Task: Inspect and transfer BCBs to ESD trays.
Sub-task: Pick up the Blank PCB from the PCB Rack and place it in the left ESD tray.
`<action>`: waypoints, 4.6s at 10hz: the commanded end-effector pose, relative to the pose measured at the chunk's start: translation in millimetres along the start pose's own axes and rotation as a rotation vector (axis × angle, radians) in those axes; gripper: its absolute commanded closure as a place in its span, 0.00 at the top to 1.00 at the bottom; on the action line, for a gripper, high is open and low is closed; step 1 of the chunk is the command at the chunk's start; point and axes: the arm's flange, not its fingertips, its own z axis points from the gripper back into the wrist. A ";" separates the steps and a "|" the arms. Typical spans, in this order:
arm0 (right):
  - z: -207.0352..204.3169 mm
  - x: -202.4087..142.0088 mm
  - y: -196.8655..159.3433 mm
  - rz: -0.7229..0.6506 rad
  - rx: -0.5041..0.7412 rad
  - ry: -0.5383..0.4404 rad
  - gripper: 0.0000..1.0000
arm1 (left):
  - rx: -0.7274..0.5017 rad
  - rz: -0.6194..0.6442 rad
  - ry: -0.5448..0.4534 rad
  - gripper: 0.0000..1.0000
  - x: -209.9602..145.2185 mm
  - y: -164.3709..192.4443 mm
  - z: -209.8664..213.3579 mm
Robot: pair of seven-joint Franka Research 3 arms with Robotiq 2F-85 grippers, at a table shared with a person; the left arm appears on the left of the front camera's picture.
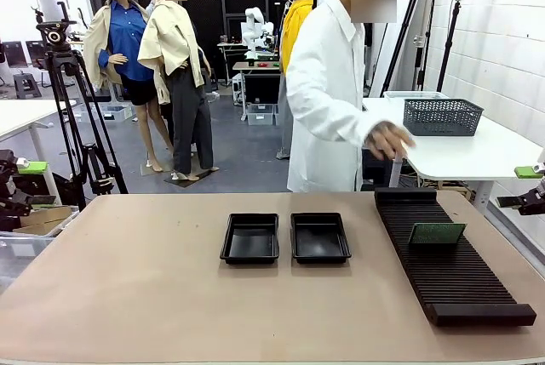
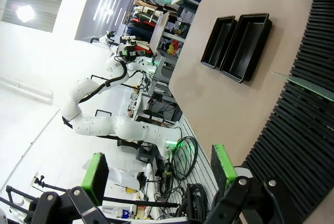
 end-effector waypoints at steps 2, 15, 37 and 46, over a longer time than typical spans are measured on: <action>-3.3 -0.8 -2.2 0.000 -0.001 -0.013 1.00 | 0.003 0.010 -0.007 0.98 0.6 -2.2 1.2; -3.3 -0.8 -2.2 0.000 -0.001 -0.013 1.00 | 0.003 0.010 -0.007 0.98 0.6 -2.2 1.2; -168.7 67.8 55.5 1.063 -0.794 0.908 1.00 | 0.003 0.010 -0.007 0.98 0.6 -2.2 1.2; -199.5 65.2 10.7 1.049 -0.937 1.152 1.00 | 0.003 0.010 -0.007 0.98 0.6 -2.2 1.2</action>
